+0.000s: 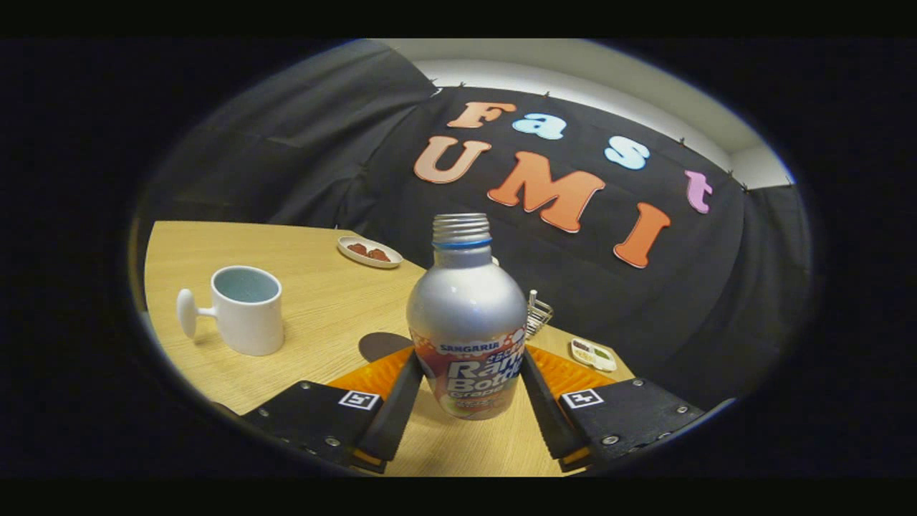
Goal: Take the bottle from table, then pour the juice into the cup, finally place the bottle on the coaster
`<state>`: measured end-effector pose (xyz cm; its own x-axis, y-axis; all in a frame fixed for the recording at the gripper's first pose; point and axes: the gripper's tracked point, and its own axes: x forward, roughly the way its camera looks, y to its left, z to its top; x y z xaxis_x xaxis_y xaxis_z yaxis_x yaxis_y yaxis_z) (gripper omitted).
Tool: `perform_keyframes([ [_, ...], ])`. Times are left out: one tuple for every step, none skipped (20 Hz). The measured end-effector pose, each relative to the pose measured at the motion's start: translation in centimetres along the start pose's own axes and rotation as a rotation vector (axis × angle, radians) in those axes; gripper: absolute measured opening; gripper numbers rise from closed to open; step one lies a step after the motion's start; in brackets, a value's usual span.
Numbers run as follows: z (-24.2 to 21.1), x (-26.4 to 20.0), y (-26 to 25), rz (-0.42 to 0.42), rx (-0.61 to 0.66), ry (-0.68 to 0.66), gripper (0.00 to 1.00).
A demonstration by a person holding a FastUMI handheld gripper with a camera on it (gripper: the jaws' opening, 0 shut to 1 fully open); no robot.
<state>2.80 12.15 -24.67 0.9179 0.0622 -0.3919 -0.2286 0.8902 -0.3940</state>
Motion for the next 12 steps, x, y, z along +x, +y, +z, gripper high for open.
perform_keyframes([
  [0.4,0.2,0.1,-0.01,-0.034,-0.008,0.77],
  [0.7,0.3,0.1,-0.019,-0.067,-0.015,0.77],
  [1.1,0.5,0.3,-0.026,-0.1,-0.023,0.77],
  [1.3,0.5,0.4,-0.033,-0.132,-0.028,0.77],
  [1.5,0.5,0.7,-0.038,-0.167,-0.032,0.77],
  [1.7,0.7,0.6,-0.049,-0.201,-0.033,0.77],
  [1.9,0.8,0.6,-0.058,-0.234,-0.034,0.77],
  [1.9,0.8,0.8,-0.065,-0.268,-0.038,0.77],
  [2.0,0.8,1.1,-0.069,-0.3,-0.04,0.77],
  [2.1,1.0,1.2,-0.07,-0.335,-0.043,0.77],
  [2.2,1.1,1.3,-0.066,-0.363,-0.047,0.77],
  [2.2,1.2,1.8,-0.051,-0.382,-0.047,0.77],
])
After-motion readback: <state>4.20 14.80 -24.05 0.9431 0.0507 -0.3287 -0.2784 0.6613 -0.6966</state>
